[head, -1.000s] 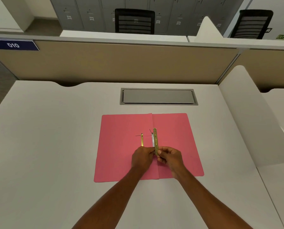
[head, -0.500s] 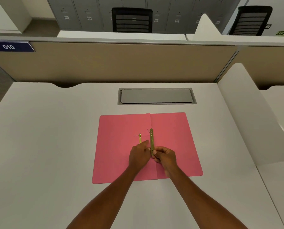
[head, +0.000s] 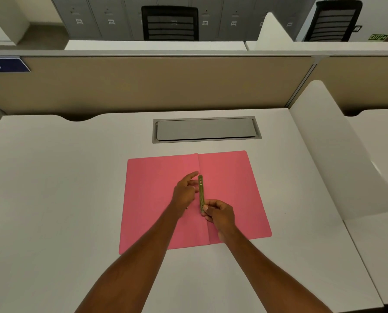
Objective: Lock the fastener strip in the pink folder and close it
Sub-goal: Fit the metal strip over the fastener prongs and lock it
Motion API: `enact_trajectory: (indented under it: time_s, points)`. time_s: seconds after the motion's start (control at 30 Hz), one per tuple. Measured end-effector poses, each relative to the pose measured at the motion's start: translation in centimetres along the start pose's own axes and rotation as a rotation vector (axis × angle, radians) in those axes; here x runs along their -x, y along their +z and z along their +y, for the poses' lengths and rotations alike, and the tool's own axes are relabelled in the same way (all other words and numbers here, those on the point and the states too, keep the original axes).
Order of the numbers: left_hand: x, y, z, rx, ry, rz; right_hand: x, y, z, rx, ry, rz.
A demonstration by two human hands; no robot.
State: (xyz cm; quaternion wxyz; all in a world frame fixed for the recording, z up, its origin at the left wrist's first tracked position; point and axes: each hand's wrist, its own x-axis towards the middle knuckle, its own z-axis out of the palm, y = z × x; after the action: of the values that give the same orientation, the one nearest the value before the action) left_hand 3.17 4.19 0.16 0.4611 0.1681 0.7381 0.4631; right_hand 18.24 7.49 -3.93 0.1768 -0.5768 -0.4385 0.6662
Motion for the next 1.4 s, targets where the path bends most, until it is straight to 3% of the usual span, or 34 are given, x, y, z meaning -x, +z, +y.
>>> enact_trajectory:
  time_s: [0.3,1.4]
  points:
    - [0.6,0.4,-0.7,-0.134,0.018,-0.027,0.0,0.0,0.2,-0.031,-0.006,0.017]
    - [0.8,0.2,-1.1,-0.069,-0.029,-0.141,1.0,-0.2,1.1,0.04,-0.05,0.016]
